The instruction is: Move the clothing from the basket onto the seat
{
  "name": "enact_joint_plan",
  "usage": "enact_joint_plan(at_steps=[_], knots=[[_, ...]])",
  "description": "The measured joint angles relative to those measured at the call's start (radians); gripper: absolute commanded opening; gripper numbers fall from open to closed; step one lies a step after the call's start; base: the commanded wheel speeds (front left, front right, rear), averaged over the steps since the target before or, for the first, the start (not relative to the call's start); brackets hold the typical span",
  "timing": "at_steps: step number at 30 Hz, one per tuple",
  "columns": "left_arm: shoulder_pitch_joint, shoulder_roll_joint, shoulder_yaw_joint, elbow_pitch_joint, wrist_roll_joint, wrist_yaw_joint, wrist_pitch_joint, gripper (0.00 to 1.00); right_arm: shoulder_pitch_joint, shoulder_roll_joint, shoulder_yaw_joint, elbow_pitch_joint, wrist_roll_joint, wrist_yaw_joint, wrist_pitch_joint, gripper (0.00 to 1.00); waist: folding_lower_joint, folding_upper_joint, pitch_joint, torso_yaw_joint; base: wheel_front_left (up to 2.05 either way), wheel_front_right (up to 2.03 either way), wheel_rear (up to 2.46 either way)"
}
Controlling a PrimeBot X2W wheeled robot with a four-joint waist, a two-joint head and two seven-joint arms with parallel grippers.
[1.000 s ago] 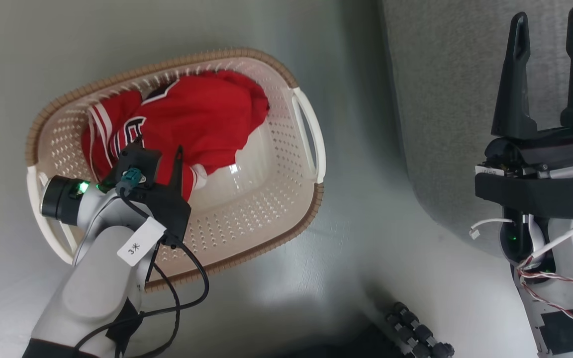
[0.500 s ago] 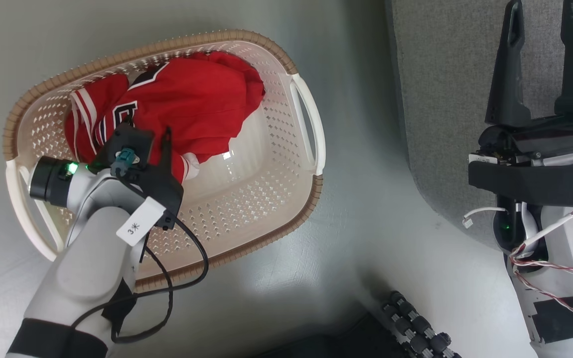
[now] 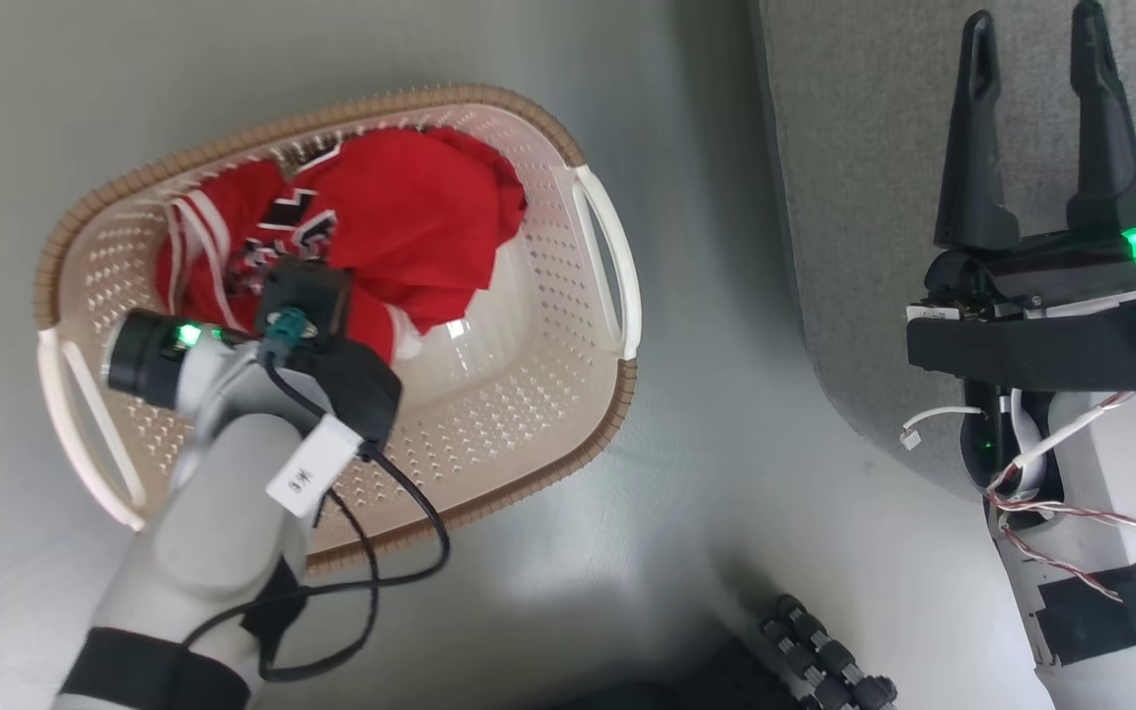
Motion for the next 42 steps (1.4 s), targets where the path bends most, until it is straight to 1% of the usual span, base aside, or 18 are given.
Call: enact_joint_plan(at_steps=[7,9,16,19,24,36,38,42], knots=[[0.027,-0.029,-0.020,0.006,-0.009,-0.035,-0.077,0.00,-0.006,0.001,-0.007,0.053,-0.004,0.011,0.000,1.00,0.0000,0.0000,-0.060,0.019,0.00,0.00,0.00],[0.046,-0.035,-0.028,0.008,-0.011,-0.044,-0.091,0.00,-0.005,0.001,-0.010,0.063,-0.005,0.018,0.000,1.00,0.0000,0.0000,-0.081,0.026,0.00,0.00,0.00],[0.091,-0.052,-0.055,-0.007,-0.023,-0.079,-0.118,0.00,0.024,-0.015,-0.037,0.105,-0.013,0.020,0.000,1.00,-0.0001,0.0000,-0.174,0.065,0.00,0.00,0.00],[0.103,-0.057,-0.061,-0.022,-0.027,-0.098,-0.121,0.00,0.042,-0.017,-0.045,0.122,-0.013,0.027,0.000,1.00,-0.0001,0.0000,-0.211,0.083,0.00,0.00,0.00],[0.109,-0.060,-0.066,-0.056,-0.034,-0.122,-0.126,0.00,0.065,-0.019,-0.054,0.145,-0.013,0.027,0.000,1.00,-0.0001,0.0000,-0.273,0.114,0.00,0.00,0.00],[0.110,-0.063,-0.071,-0.144,-0.043,-0.149,-0.127,0.00,0.119,-0.017,-0.069,0.205,-0.022,0.038,0.001,1.00,-0.0002,-0.0001,-0.431,0.179,0.00,0.00,0.00],[0.110,-0.063,-0.070,-0.162,-0.043,-0.150,-0.127,0.00,0.122,-0.014,-0.065,0.219,-0.025,0.046,0.001,1.00,-0.0001,-0.0001,-0.458,0.189,0.00,0.00,0.00],[0.111,-0.062,-0.069,-0.194,-0.062,-0.165,-0.127,0.00,0.128,-0.003,-0.055,0.243,-0.025,0.055,0.001,1.00,-0.0002,-0.0001,-0.511,0.205,0.00,0.00,0.00]])
